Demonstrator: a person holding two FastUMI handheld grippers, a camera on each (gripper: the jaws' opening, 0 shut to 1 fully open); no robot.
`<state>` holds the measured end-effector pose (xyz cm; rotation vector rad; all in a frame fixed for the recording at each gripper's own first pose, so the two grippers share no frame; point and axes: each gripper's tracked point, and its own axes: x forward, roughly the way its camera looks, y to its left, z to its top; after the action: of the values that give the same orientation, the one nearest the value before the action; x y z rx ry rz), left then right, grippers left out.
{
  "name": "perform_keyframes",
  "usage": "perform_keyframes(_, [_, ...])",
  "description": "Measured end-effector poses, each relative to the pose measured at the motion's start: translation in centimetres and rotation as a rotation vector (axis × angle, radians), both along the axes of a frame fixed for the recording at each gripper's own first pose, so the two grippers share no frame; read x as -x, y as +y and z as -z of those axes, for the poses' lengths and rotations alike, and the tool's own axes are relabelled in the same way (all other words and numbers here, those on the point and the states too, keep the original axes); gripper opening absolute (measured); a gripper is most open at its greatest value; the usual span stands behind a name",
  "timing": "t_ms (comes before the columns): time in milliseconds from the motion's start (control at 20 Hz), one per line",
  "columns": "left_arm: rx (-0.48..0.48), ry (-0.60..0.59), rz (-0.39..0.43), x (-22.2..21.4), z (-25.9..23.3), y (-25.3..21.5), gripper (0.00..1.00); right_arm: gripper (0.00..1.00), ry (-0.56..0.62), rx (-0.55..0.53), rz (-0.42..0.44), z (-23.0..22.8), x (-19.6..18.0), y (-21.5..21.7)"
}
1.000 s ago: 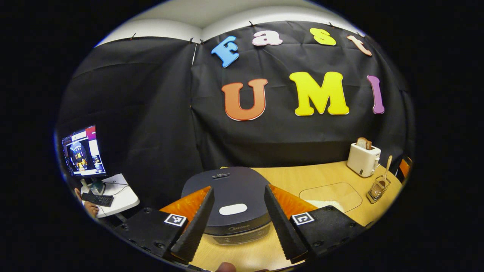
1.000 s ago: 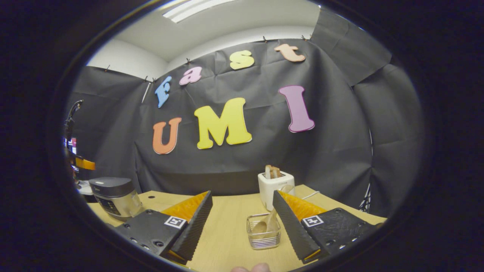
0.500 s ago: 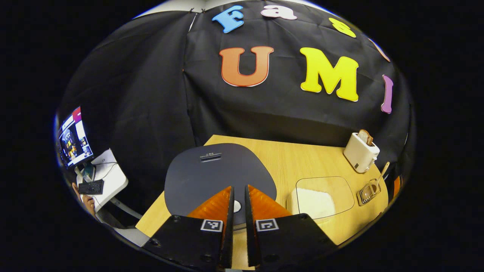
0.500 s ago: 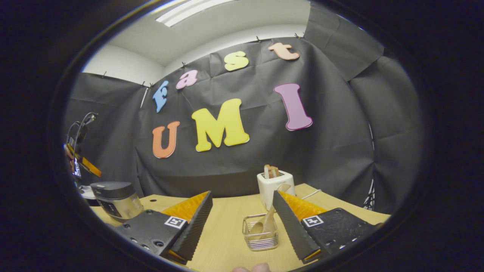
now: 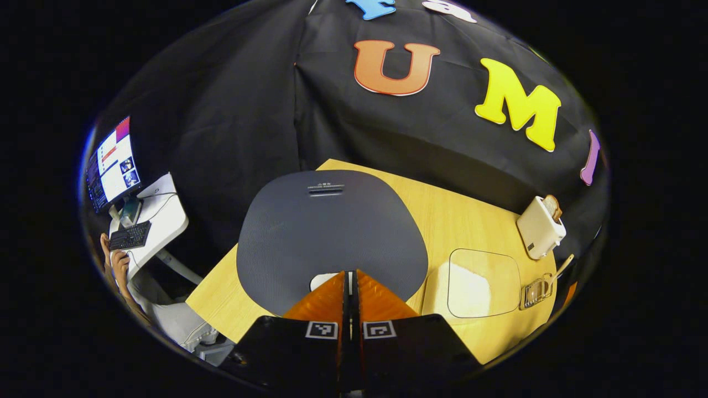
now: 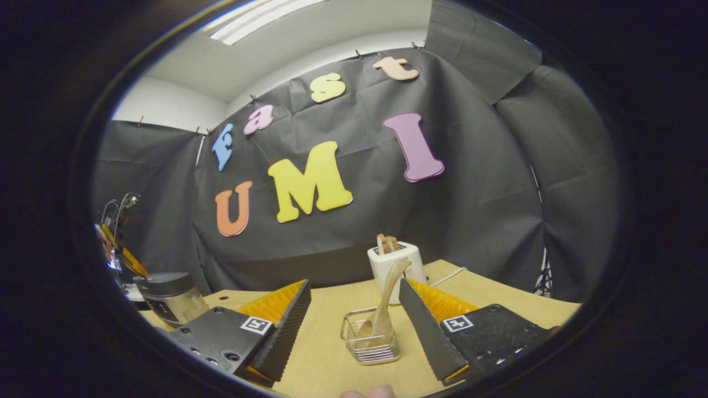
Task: Close the left gripper, press the button to open the rice cooker; take a wooden spoon from the chopstick holder with the right hand, scoop a spoonful of rice and pour it into the rice cooker, then put the wooden spoon back into the chopstick holder.
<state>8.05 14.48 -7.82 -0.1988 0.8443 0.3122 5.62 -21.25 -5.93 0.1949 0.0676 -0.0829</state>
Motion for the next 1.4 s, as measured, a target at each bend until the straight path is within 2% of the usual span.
perform_keyframes(300, [-0.033,0.006,0.000,0.6,0.7,-0.1,0.03,0.95,-0.019,-0.043,-0.022,0.4,-0.1,1.1])
perform_keyframes(750, [-0.051,-0.067,0.006,-0.2,-0.7,-0.3,0.04,0.95,-0.034,0.014,-0.012,-0.7,0.2,0.8])
perform_keyframes(800, [-0.029,-0.104,0.038,-0.9,-1.2,-1.4,0.09,0.95,-0.038,0.021,-0.009,-1.0,0.4,0.7])
perform_keyframes(850, [-0.021,-0.122,0.068,-1.3,-1.5,-2.4,0.33,0.95,-0.042,0.025,-0.006,-1.3,0.4,0.7])
perform_keyframes(950, [-0.097,-0.193,0.106,-1.9,-3.5,-2.5,0.80,0.95,-0.048,0.037,-0.002,-1.7,0.6,0.8])
perform_keyframes(1050, [-0.207,-0.287,0.129,-2.7,-5.9,-2.1,0.89,0.95,-0.051,0.051,-0.003,-2.1,0.8,1.0])
perform_keyframes(1100, [-0.263,-0.339,0.130,-3.2,-7.5,-1.7,0.99,0.95,-0.053,0.059,-0.003,-2.2,0.8,1.0])
perform_keyframes(1200, [-0.329,-0.437,0.131,-3.7,-10.3,-2.1,0.99,0.95,-0.055,0.067,0.002,-2.5,0.8,1.0])
perform_keyframes(1400, [-0.270,-0.530,0.155,-3.5,-11.3,-3.9,0.99,0.95,-0.050,0.100,0.016,-3.4,0.9,0.4])
